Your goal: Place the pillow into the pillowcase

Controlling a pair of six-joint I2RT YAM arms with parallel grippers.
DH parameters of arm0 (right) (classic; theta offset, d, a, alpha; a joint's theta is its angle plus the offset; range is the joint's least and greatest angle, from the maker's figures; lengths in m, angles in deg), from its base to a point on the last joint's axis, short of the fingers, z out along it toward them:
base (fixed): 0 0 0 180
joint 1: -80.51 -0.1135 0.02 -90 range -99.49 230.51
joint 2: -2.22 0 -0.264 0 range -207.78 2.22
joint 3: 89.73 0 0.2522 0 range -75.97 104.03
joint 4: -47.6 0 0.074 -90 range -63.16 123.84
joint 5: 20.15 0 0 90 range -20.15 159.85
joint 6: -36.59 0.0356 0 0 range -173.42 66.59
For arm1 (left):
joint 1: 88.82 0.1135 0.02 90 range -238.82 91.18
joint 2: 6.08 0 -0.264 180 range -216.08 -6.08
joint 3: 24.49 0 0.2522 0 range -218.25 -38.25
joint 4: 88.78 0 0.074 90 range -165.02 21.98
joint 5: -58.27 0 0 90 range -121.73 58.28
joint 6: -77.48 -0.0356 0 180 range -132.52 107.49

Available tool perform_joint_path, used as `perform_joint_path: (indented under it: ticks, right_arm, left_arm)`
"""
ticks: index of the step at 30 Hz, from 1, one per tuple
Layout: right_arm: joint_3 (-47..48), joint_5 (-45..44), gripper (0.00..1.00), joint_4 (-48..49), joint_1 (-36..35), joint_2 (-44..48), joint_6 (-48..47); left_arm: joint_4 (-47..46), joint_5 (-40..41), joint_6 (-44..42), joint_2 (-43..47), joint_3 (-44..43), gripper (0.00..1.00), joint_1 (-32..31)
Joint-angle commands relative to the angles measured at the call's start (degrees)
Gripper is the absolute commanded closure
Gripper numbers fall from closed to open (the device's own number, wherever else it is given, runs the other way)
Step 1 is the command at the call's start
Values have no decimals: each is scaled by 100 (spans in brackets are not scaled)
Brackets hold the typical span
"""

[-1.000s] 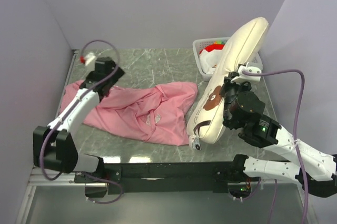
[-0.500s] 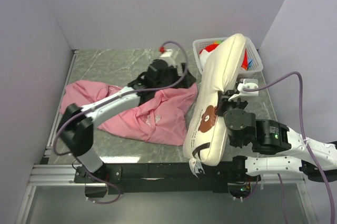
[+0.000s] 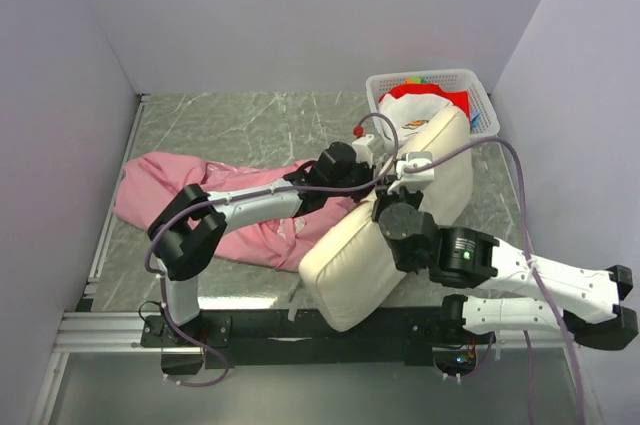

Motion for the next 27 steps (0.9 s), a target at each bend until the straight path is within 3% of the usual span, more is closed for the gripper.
perform_joint_path:
  ticks: [1,5,11,14,18,19,24,27]
  right_arm:
    - [-391,559,100,1086,958,-224,227]
    - [-973,684,100,780,1574,-304,928]
    - [-1949,1183,100,1015,2233,-58,1159]
    - [-2107,1456,100,1112,2418,-145,1142]
    - [-2152,1729,100,1034,2515,-478,1150]
    - [-2160,1833,100,1007,2515,-523,1159]
    - [-2301,2159,100,946,2506,-515,1335]
    - [-2231,2396,100,998,2506,-445,1239]
  left_arm:
    - [-154,-459,98,695,395,9,-196]
    - [-5,-460,125,863,633,10,-196]
    - [135,-390,221,1275,1055,11,-196]
    - [721,355,265,1714,1161,10,-205]
    - [2064,2679,660,2321,1161,3,-187]
    - [2279,2948,748,2513,1204,2,-144]
    - [2808,3452,1048,3138,1731,2,68]
    - [2563,2856,907,3700,2170,1,-29]
